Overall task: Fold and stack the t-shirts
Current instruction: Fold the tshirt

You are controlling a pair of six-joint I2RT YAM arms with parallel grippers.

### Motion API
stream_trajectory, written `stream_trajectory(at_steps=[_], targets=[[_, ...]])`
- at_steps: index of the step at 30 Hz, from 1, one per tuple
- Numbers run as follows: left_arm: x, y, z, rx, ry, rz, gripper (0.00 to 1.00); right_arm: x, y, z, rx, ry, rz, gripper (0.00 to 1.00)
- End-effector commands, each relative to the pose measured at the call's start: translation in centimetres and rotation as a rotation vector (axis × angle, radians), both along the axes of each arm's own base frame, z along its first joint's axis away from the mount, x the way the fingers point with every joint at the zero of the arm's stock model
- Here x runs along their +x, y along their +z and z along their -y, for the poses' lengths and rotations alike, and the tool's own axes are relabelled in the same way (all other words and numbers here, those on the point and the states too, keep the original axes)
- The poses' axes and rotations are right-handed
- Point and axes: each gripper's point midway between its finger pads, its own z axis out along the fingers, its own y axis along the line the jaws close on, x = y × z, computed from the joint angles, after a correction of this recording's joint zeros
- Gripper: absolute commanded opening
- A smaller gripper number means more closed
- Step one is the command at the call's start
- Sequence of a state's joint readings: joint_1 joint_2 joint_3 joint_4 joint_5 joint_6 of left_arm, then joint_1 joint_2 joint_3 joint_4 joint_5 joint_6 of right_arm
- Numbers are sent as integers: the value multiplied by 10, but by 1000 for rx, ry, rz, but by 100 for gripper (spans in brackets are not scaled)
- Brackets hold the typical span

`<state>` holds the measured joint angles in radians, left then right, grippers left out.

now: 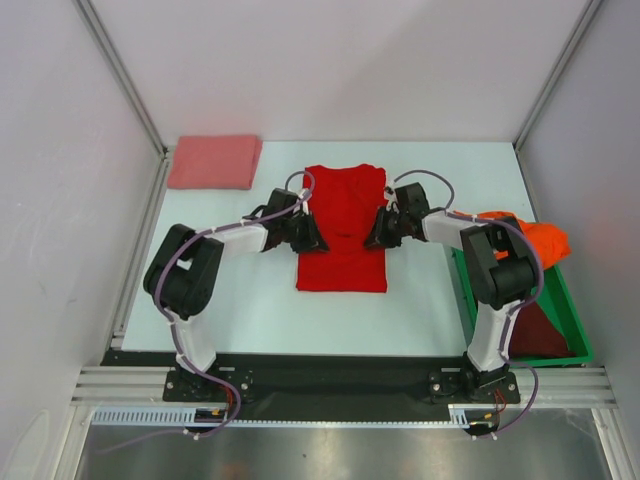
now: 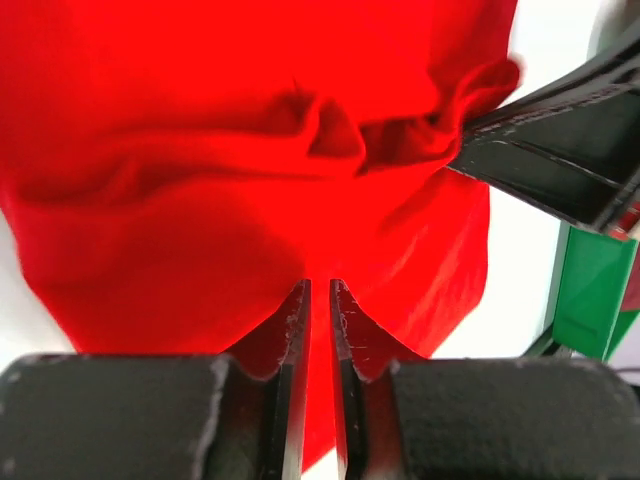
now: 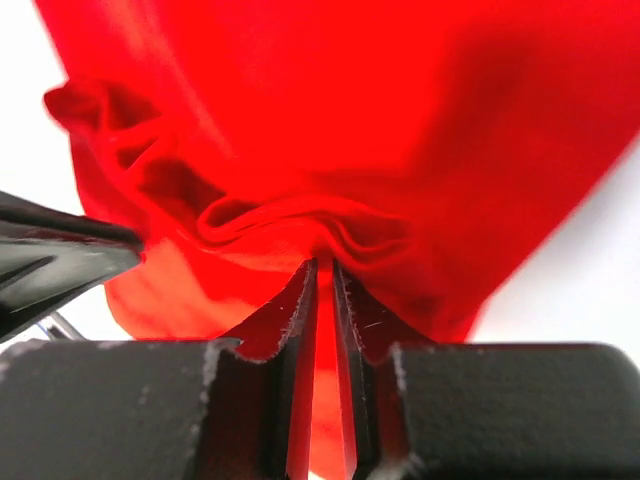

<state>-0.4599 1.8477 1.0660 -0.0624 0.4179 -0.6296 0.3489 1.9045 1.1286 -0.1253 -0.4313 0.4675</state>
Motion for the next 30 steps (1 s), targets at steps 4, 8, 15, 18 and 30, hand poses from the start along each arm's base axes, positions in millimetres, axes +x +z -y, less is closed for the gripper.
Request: stream_trajectory(at_steps=[4,8,15,18,30], targets=[[46,7,-9,-22,77,100,17,45,-6,22,14,-35,70,16],[56,-2,-24,7,111,93,16,55,-11,39,-1,-68,57,16],[53,15,-30,19,116,134,18,57,12,46,-18,-76,73,18],[36,37,-27,7,100,175,22,43,36,42,-26,-59,96,19],[-62,34,-2,-162,4,90,24,-64,27,4,115,35,-5,21]])
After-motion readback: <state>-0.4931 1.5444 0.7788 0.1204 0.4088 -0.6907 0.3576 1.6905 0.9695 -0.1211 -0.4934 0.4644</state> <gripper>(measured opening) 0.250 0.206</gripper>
